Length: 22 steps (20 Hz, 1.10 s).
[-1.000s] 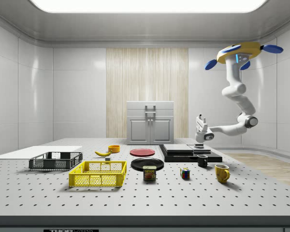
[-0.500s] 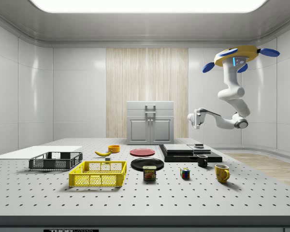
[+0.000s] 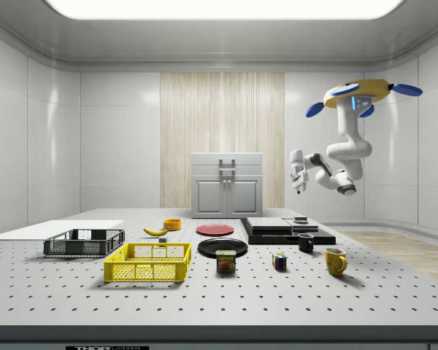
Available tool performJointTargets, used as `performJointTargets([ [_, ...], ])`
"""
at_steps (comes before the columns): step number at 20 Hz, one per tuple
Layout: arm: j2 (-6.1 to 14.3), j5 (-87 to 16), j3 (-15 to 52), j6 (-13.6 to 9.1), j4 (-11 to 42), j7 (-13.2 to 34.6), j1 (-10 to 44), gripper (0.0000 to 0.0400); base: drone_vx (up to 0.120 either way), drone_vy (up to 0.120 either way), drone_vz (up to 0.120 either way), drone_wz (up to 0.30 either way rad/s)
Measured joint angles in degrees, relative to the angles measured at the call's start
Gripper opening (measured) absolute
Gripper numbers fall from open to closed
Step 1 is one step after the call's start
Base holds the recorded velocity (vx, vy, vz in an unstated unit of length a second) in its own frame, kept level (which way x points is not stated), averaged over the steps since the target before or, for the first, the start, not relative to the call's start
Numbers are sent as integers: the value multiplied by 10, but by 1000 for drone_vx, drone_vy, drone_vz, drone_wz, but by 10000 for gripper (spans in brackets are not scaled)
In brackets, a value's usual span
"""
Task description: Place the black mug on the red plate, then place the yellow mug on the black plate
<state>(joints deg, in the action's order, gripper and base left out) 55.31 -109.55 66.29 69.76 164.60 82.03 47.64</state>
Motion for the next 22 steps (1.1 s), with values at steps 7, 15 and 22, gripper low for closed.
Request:
performJointTargets([
  [7,35,-39,40,-29,12,55,83,400,-80,0,-120,0],
  [15,65,-38,59,-23,13,79,116,400,0,0,-120,0],
  [22,87,-28,69,-7,12,90,129,400,0,0,-120,0],
])
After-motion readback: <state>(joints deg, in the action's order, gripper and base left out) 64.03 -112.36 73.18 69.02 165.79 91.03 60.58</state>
